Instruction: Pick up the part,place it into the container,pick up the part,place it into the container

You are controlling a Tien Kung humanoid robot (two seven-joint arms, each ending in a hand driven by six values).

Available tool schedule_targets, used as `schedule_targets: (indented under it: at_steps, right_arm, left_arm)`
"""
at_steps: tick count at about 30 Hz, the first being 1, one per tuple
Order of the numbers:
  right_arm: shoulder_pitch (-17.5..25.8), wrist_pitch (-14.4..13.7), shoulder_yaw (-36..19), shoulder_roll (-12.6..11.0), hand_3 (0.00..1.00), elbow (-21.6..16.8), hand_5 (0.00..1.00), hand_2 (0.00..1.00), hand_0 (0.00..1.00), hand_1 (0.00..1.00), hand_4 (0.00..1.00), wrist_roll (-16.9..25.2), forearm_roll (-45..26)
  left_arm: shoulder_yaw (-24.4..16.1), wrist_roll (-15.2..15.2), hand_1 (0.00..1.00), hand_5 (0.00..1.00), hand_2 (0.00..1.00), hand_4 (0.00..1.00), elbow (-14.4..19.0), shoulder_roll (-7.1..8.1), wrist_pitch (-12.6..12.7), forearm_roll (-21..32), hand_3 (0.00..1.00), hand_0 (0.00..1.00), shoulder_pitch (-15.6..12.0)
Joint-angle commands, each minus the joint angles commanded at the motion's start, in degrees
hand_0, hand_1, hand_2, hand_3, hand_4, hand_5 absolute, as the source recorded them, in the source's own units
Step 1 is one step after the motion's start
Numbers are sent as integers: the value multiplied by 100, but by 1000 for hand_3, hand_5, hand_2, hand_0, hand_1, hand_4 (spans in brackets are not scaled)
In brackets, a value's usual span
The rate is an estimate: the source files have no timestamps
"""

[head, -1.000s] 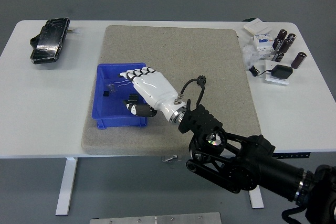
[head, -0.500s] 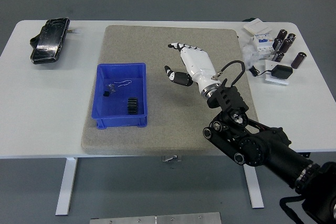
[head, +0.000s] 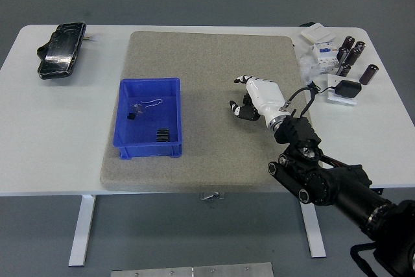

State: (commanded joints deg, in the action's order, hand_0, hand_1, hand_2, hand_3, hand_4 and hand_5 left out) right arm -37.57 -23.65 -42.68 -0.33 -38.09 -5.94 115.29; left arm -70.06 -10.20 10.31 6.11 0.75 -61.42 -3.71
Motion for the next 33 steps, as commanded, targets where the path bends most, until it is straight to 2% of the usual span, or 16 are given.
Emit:
schedule_targets:
  at_steps: [6, 7, 12, 13, 18, 19, 24, 25, 33]
  right_arm:
    - [-32, 64, 41, -31, 744, 116, 327, 754, 716, 715, 669, -223, 114]
    - [-34, 79, 45, -33, 638, 127, 262, 571, 658, 560, 284, -263, 136]
    - [-34, 150, 77, -40, 638, 201, 262, 571, 658, 560, 284, -355, 141]
    - [-32, 165, 85, -40, 591, 221, 230, 520, 621, 491, 125, -364, 132]
    - [-23, 184, 141, -37, 591, 280, 230, 520, 621, 491, 125, -371, 69]
    - [-21, 176, 153, -35, 549, 280, 124, 481, 575, 432, 33, -371, 62]
    - [-15, 152, 215, -37, 549, 249, 124, 481, 575, 432, 33, -377, 27]
    - [-15, 140, 224, -37, 469, 246, 2, 433, 529, 397, 31, -373, 18]
    - [-39, 68, 243, -57, 468, 195, 6, 428, 531, 392, 28, -355, 0]
  left_arm:
    - [13, 3, 608, 161, 573, 653, 0, 8, 3, 35, 585, 636, -6]
    - [12, 4, 608, 172, 574, 657, 0, 10, 4, 37, 580, 637, -8]
    - [4, 26, 608, 172, 574, 657, 0, 11, 3, 41, 580, 637, -7]
    - [0, 34, 608, 201, 575, 667, 0, 10, 2, 40, 575, 637, -5]
    - [-6, 55, 608, 201, 575, 667, 0, 10, -1, 38, 575, 637, -6]
    - [-8, 57, 608, 227, 576, 673, 0, 11, 0, 38, 575, 637, -6]
    - [-16, 66, 608, 227, 576, 673, 0, 15, 6, 30, 575, 637, -7]
    - [-14, 67, 608, 221, 576, 673, 0, 14, 7, 33, 577, 637, -7]
    - [-11, 68, 608, 222, 576, 679, 0, 13, 13, 37, 581, 637, 3]
